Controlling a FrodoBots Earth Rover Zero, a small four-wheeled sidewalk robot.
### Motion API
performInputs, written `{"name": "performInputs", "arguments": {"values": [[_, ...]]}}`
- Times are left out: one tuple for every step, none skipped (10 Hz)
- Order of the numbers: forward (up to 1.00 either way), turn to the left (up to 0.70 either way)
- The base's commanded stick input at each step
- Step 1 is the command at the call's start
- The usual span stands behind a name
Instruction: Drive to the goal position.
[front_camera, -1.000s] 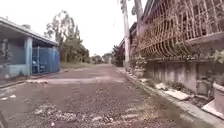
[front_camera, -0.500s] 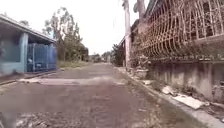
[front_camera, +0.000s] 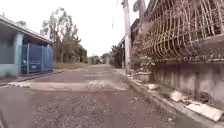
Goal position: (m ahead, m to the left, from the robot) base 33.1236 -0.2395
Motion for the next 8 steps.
{"name": "performInputs", "arguments": {"values": [[0.7, 0.25], [0.7, 0.04], [0.7, 0.04], [0.7, 0.04], [0.7, 0.04], [0.7, 0.04], [0.7, 0.04], [0.7, 0.04]]}}
